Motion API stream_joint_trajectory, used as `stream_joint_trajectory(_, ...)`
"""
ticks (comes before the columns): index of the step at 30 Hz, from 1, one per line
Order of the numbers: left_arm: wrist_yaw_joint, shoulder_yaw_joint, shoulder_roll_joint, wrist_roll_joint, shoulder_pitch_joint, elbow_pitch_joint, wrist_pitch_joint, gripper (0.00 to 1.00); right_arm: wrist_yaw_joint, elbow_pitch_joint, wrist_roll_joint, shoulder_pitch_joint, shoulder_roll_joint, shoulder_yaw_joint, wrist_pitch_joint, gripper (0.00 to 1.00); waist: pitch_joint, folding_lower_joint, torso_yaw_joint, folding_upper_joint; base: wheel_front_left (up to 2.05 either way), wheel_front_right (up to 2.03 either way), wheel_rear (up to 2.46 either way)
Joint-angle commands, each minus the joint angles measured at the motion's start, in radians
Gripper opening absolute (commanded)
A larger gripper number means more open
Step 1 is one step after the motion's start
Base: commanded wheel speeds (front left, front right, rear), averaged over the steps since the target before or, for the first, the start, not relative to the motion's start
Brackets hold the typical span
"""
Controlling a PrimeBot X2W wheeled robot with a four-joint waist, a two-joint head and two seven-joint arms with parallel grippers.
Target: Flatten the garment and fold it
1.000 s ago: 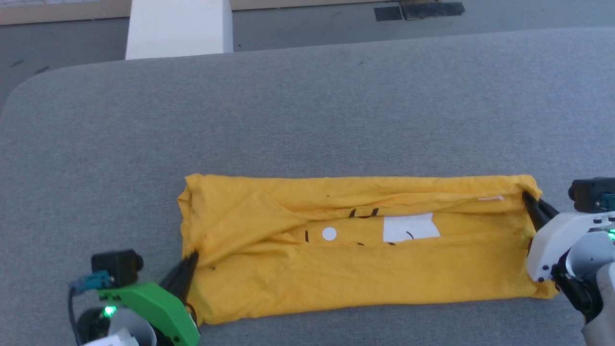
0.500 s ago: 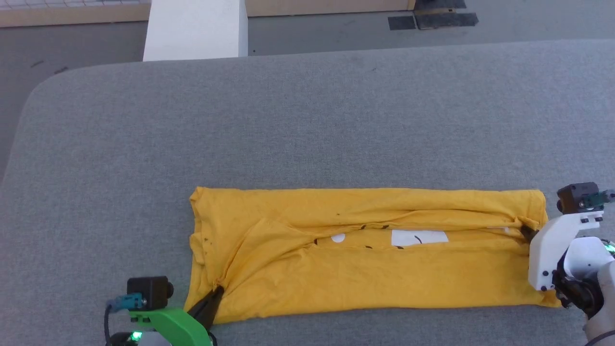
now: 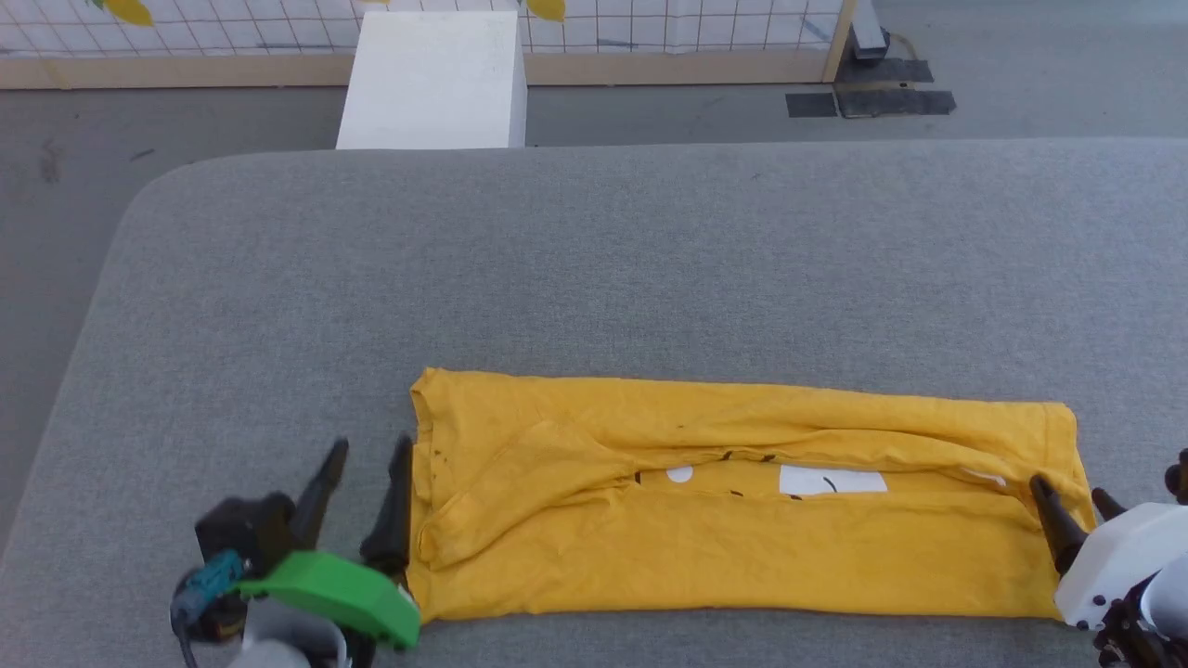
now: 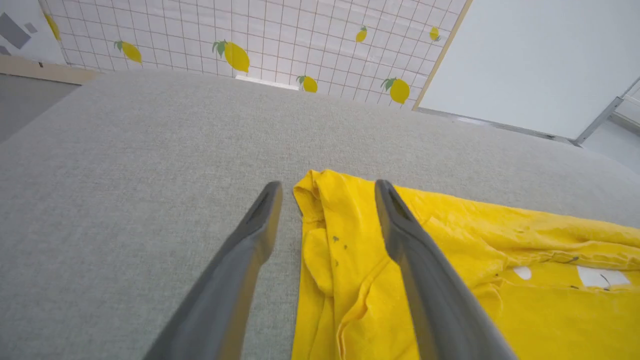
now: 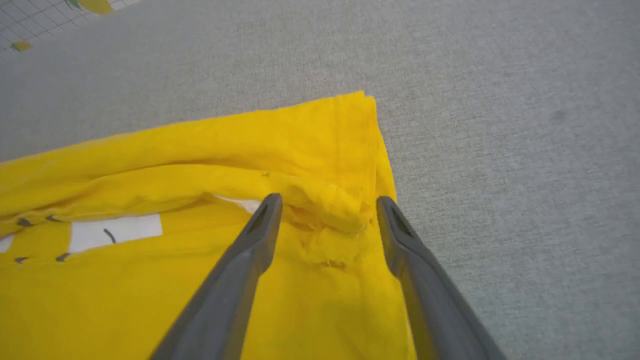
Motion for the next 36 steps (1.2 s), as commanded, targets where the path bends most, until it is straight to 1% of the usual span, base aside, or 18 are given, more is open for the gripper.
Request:
stream_joint_trajectory(1,0.007,0.019,-0.011,0.038,-0.04,0.003,-0.012,1.0,-0.001,-0.026,-0.009,0.014,0.02,-0.018,-0.022,1.0,-0.005,0.0001,0.005,0.0,0.0,0.0,0.0)
stream_joint_trajectory(4,0.01,0.064,-0.041,0.122,-0.085,-0.002,-0.018,1.0,-0.001,-0.06,-0.027,0.017,0.059,-0.057,-0.051,1.0,-0.008,0.0001,0.005,0.0,0.0,0.0,0.0)
stream_joint_trajectory(7,0.007,0.117,-0.079,0.213,-0.116,-0.01,-0.018,1.0,-0.001,-0.062,-0.046,0.001,0.083,-0.09,-0.059,1.0,-0.007,0.0001,0.004,0.0,0.0,0.0,0.0)
stream_joint_trajectory(10,0.003,0.17,-0.119,0.297,-0.14,-0.002,-0.018,1.0,-0.001,-0.035,-0.06,-0.032,0.105,-0.131,-0.047,1.0,-0.005,0.0001,0.003,0.0,0.0,0.0,0.0)
stream_joint_trajectory(13,-0.008,0.215,-0.157,0.348,-0.153,0.012,-0.018,1.0,-0.001,0.012,-0.071,-0.07,0.122,-0.174,-0.025,1.0,-0.004,0.0001,0.0,0.0,0.0,0.0,0.0)
stream_joint_trajectory(17,-0.043,0.265,-0.197,0.392,-0.155,0.032,-0.019,1.0,-0.001,0.099,-0.091,-0.131,0.137,-0.228,0.022,1.0,-0.002,0.0001,-0.005,0.0,0.0,0.0,0.0)
stream_joint_trajectory(20,-0.073,0.298,-0.224,0.412,-0.155,0.051,-0.019,1.0,-0.001,0.17,-0.127,-0.171,0.142,-0.257,0.076,1.0,-0.003,0.0001,-0.007,0.0,0.0,0.0,0.0)
stream_joint_trajectory(23,-0.097,0.321,-0.246,0.434,-0.154,0.066,-0.019,1.0,-0.001,0.228,-0.178,-0.196,0.144,-0.26,0.144,1.0,-0.003,0.0001,-0.005,0.0,0.0,0.0,0.0)
stream_joint_trajectory(26,-0.115,0.339,-0.263,0.451,-0.15,0.074,-0.019,1.0,-0.001,0.259,-0.197,-0.203,0.145,-0.244,0.22,1.0,-0.006,0.0001,-0.001,0.0,0.0,0.0,0.0)
stream_joint_trajectory(27,-0.121,0.345,-0.269,0.456,-0.149,0.077,-0.019,1.0,-0.001,0.266,-0.195,-0.2,0.145,-0.231,0.253,0.63,-0.007,0.0001,0.001,0.0,0.0,0.0,0.0)
stream_joint_trajectory(28,-0.125,0.35,-0.273,0.461,-0.148,0.079,-0.019,1.0,-0.001,0.265,-0.193,-0.197,0.145,-0.218,0.273,0.45,-0.008,0.0001,0.002,0.0,0.0,0.0,0.0)
stream_joint_trajectory(29,-0.13,0.355,-0.277,0.466,-0.146,0.081,-0.019,1.0,-0.001,0.26,-0.189,-0.192,0.145,-0.205,0.29,0.25,-0.009,0.0001,0.003,0.0,0.0,0.0,0.0)
stream_joint_trajectory(30,-0.134,0.36,-0.281,0.469,-0.146,0.083,-0.019,1.0,-0.001,0.255,-0.181,-0.188,0.145,-0.194,0.299,0.14,-0.008,0.0001,0.003,0.0,0.0,0.0,0.0)
stream_joint_trajectory(31,-0.139,0.365,-0.284,0.474,-0.145,0.086,-0.019,1.0,-0.001,0.243,-0.171,-0.184,0.145,-0.185,0.301,0.0,-0.009,0.0001,0.002,0.0,0.0,0.0,0.0)
stream_joint_trajectory(36,-0.156,0.384,-0.297,0.49,-0.141,0.097,-0.019,1.0,-0.001,0.195,-0.184,-0.168,0.145,-0.176,0.3,0.0,-0.009,0.0001,-0.002,0.0,0.0,0.0,0.0)
